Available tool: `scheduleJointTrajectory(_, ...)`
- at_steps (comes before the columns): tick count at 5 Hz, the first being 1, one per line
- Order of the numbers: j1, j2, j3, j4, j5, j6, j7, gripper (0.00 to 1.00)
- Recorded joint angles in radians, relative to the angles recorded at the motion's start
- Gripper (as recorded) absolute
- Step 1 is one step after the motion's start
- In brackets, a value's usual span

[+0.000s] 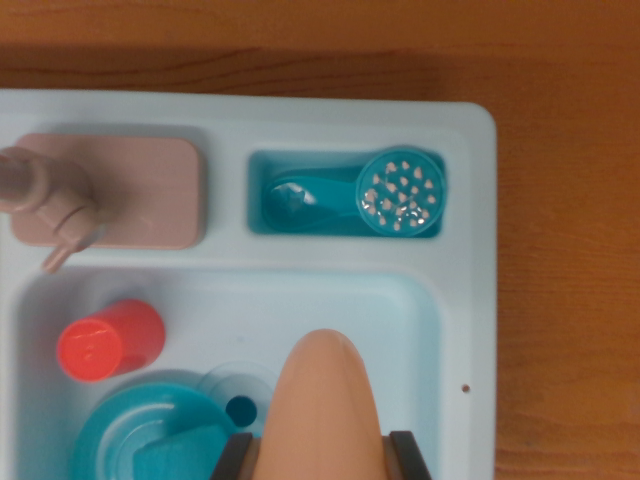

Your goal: Pick detergent from the sink

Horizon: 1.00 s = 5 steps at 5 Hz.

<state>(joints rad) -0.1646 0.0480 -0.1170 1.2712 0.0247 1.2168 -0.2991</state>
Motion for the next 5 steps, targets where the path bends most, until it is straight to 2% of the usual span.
scheduleJointTrajectory(1,0.0004,-0.013,0.0,0.026,-0.0025,0.038,0.002,1.0)
scheduleJointTrajectory(2,0.0004,-0.013,0.0,0.026,-0.0025,0.038,0.002,1.0)
scheduleJointTrajectory(3,0.0008,-0.025,-0.001,0.05,-0.0048,0.074,0.004,1.0)
scheduleJointTrajectory(4,0.0008,-0.025,-0.001,0.05,-0.0048,0.074,0.004,1.0)
scheduleJointTrajectory(5,0.0011,-0.035,-0.001,0.07,-0.0068,0.105,0.006,1.0)
